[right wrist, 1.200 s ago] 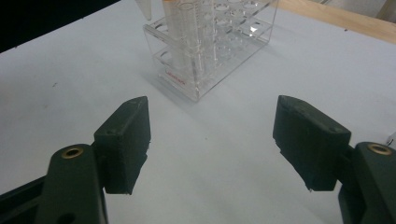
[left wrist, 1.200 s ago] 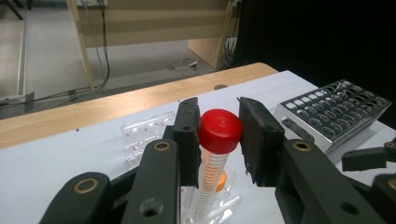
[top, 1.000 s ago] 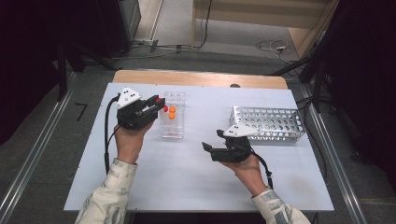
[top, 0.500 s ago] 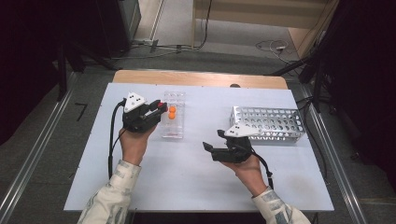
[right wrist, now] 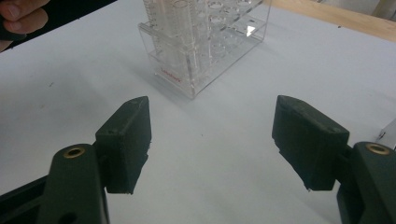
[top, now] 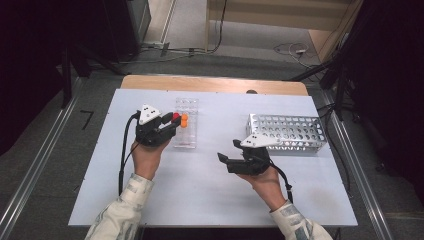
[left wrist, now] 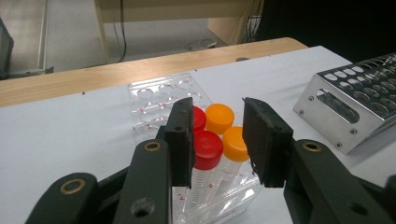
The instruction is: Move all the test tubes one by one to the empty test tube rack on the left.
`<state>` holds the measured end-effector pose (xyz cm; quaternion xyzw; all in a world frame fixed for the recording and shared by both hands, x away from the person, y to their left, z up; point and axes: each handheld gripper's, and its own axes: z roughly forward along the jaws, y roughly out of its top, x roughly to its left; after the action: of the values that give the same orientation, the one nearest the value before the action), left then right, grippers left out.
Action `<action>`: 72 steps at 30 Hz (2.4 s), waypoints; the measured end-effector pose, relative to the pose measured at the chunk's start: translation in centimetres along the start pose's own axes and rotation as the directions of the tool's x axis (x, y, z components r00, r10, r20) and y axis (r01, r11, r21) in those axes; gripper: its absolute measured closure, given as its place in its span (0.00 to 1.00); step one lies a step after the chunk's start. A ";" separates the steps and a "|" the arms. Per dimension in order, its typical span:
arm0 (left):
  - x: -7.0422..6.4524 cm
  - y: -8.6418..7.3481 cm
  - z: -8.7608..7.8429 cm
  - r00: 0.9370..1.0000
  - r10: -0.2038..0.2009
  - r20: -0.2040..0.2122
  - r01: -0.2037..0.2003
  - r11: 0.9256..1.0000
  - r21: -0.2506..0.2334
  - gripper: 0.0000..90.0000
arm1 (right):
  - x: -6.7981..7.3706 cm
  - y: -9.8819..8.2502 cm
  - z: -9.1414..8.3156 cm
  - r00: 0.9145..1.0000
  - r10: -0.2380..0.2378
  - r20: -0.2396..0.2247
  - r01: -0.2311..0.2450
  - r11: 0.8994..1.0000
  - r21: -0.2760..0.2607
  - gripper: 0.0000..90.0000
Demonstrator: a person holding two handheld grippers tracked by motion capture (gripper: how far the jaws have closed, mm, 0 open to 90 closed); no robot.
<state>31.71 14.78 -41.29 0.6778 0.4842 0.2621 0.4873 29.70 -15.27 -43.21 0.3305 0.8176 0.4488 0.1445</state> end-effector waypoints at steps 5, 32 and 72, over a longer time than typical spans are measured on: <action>0.0 0.0 -0.1 1.000 -0.006 -0.001 0.006 1.000 -0.001 0.68 | 0.0 0.0 0.0 1.000 0.002 0.000 -0.002 1.000 0.000 0.30; 0.1 -1.2 -3.2 0.998 -0.044 -0.047 0.044 0.999 -0.002 0.23 | -1.7 -0.7 -1.6 0.999 0.027 0.045 -0.026 1.000 -0.015 0.29; 4.6 -9.4 -11.2 0.972 -0.130 -0.194 0.134 0.991 0.010 0.15 | -11.2 -9.9 -12.8 0.923 0.188 0.335 -0.175 0.982 -0.070 0.28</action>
<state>20.50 24.07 -46.06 0.6210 0.5760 0.2880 0.4467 27.09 -34.72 -45.00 0.4743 0.7375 0.4121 0.2477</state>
